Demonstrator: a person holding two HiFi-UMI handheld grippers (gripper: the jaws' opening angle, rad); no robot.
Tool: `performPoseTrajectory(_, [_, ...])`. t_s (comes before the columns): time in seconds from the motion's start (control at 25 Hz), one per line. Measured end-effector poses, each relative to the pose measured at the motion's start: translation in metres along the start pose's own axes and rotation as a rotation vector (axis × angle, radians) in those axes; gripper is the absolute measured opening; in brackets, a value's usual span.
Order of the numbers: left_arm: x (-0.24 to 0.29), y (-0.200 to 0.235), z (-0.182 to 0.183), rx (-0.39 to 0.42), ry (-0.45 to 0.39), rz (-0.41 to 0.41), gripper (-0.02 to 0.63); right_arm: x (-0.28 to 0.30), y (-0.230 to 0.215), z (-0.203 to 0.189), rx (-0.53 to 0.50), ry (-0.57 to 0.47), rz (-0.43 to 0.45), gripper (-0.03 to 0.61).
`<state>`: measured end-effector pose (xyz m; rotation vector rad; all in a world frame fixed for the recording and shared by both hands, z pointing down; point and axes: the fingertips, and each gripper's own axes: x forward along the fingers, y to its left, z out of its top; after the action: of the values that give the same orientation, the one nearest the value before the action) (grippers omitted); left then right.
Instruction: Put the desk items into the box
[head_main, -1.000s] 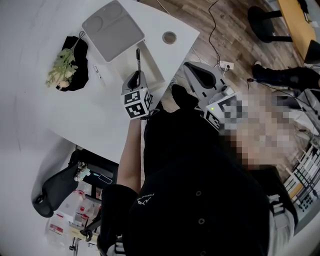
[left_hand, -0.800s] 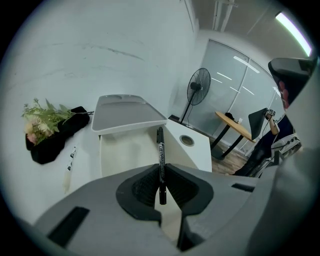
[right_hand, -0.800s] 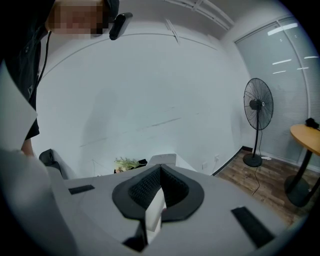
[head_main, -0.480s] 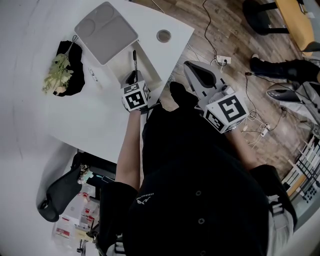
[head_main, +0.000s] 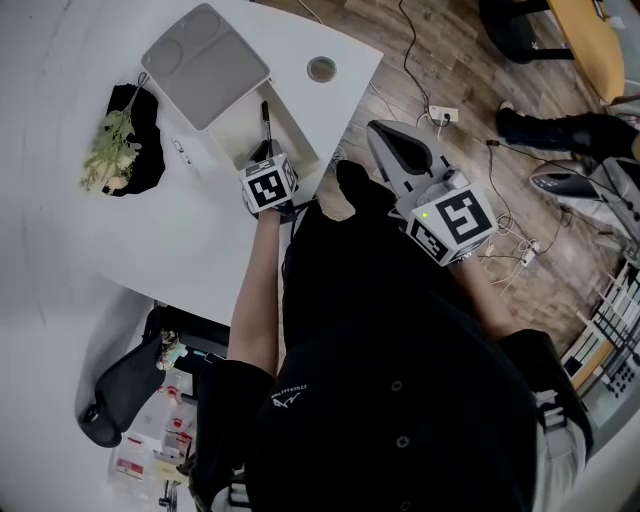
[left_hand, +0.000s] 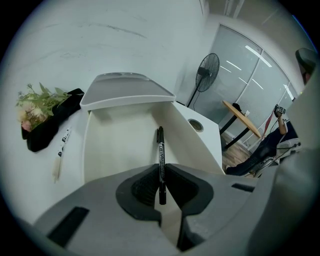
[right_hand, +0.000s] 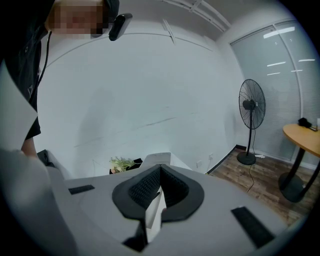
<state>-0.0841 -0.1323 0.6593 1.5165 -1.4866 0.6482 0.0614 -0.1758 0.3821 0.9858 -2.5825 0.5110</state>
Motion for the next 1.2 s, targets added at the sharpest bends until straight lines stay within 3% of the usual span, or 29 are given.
performPoseTrajectory(0.56, [0.008, -0.002, -0.004, 0.018, 0.049, -0.009, 0.046, -0.008, -0.007, 0.005, 0.002, -0.017, -0.025, -0.002])
performPoseTrajectory(0.84, [-0.002, -0.006, 0.005, 0.007, -0.031, -0.036, 0.098, -0.007, -0.006, 0.009, -0.011, -0.024, -0.021, -0.002])
performPoseTrajectory(1.2, [-0.02, -0.007, 0.006, -0.023, -0.089, -0.038, 0.1, -0.006, -0.003, 0.014, -0.031, -0.033, 0.004, -0.002])
